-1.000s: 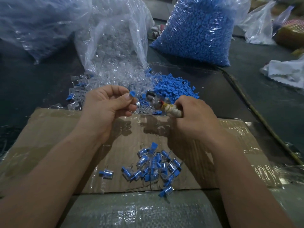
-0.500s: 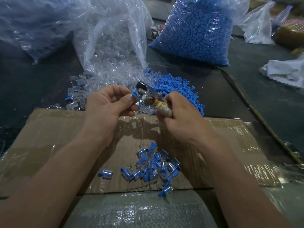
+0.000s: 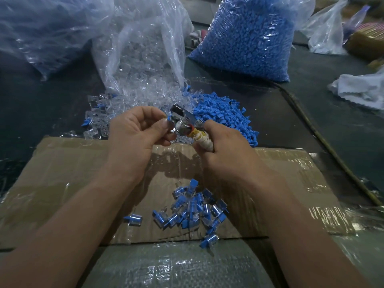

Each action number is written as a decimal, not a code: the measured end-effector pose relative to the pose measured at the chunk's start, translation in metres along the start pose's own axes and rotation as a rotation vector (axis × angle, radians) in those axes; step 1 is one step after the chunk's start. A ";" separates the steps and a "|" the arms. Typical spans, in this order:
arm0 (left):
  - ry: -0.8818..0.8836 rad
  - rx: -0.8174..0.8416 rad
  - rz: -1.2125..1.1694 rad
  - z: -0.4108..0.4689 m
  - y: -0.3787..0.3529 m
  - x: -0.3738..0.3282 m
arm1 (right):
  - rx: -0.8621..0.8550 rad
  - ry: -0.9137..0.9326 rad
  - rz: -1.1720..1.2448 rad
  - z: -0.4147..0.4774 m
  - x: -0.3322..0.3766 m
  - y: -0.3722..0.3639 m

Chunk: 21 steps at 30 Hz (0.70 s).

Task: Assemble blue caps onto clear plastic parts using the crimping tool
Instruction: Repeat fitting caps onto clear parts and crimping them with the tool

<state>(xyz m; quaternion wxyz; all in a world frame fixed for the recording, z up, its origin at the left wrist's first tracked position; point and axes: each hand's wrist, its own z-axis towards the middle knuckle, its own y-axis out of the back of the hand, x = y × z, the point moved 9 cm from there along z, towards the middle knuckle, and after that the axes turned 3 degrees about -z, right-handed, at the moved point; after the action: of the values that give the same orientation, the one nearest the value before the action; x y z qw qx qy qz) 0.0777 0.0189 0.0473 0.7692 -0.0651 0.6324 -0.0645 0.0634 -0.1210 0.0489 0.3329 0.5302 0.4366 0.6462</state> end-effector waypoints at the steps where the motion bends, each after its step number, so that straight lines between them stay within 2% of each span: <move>1: -0.005 0.001 0.011 -0.001 -0.001 -0.001 | -0.002 0.000 0.005 0.000 0.001 0.000; 21: -0.009 -0.011 0.072 -0.005 0.002 -0.003 | -0.097 0.019 -0.043 0.000 0.001 0.004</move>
<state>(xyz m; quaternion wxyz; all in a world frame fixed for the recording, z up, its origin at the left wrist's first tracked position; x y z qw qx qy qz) 0.0722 0.0210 0.0493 0.7734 -0.0469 0.6313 -0.0329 0.0630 -0.1215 0.0535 0.3680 0.4977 0.4193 0.6641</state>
